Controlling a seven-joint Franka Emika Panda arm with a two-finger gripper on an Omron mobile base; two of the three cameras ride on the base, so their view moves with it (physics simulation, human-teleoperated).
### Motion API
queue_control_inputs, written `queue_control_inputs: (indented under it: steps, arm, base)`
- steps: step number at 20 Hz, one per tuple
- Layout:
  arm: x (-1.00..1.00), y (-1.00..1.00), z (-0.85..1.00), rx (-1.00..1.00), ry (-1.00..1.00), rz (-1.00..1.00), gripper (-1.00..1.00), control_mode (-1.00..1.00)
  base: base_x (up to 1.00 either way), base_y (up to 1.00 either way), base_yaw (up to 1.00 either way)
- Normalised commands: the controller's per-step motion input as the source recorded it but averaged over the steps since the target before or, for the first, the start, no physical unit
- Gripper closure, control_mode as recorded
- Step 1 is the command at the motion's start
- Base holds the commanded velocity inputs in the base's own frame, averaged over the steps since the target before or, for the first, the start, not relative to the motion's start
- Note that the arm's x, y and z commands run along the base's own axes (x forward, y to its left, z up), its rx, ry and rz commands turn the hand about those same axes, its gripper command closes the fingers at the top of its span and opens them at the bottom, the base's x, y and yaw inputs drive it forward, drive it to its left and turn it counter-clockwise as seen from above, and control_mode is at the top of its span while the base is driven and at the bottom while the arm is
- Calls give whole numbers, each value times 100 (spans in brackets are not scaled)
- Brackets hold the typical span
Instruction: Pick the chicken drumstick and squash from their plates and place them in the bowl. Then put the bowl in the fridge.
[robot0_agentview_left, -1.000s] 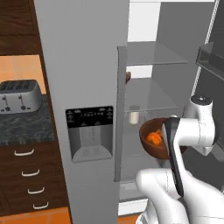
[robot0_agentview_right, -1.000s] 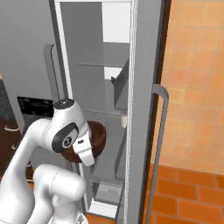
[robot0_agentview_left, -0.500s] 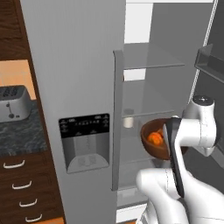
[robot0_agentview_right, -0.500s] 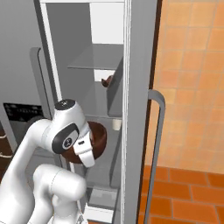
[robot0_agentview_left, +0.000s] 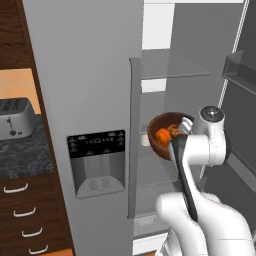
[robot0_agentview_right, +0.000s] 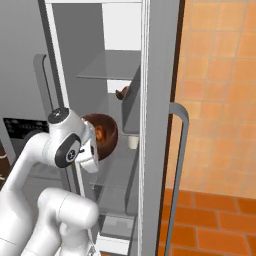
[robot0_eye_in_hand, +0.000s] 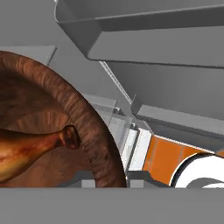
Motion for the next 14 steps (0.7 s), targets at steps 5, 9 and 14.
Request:
queue_control_inputs:
  steps: [5, 9, 14]
  arm:
    - [72, 23, 54, 4, -11, -22, 100, -100]
    - [59, -21, 14, 11, 0, -4, 100, -100]
    - [79, -19, -3, 9, 0, 2, 100, -100]
  base:
    - [0, 0, 0]
    - [0, 0, 0]
    - [0, 0, 0]
